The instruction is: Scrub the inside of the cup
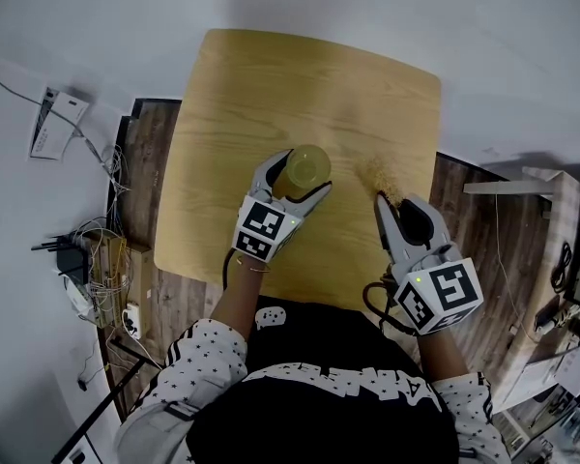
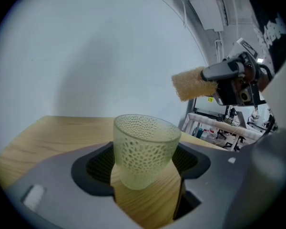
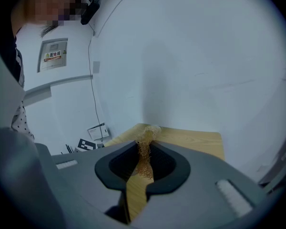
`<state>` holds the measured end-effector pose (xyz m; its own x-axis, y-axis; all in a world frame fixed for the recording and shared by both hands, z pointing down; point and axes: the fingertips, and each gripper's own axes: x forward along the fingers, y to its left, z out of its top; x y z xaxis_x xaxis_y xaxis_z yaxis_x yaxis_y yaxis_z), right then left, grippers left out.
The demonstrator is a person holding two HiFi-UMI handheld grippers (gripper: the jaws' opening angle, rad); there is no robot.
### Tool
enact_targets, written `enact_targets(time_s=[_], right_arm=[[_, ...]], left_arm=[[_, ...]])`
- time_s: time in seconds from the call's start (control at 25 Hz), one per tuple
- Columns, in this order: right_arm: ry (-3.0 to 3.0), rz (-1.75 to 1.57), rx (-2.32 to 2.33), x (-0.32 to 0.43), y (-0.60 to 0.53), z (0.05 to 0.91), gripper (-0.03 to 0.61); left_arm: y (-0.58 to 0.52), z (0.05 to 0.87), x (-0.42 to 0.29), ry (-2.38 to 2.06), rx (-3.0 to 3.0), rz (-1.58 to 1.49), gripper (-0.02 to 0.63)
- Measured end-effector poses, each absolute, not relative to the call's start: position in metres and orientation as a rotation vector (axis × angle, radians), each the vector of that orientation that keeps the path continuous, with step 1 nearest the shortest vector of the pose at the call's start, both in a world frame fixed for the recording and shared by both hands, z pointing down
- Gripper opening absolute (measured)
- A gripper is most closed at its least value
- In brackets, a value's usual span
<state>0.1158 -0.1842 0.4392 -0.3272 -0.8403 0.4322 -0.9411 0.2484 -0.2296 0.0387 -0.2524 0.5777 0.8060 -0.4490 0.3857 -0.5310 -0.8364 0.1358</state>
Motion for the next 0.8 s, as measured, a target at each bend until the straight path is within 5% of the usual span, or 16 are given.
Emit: enact_targets(time_s=[0.8], right_arm=[[-2.450, 0.556, 1.385, 0.075, -0.157, 0.431, 0.066]], left_arm=[[-0.202, 0.531, 0.042, -0.710, 2.987, 0.769, 0.371]])
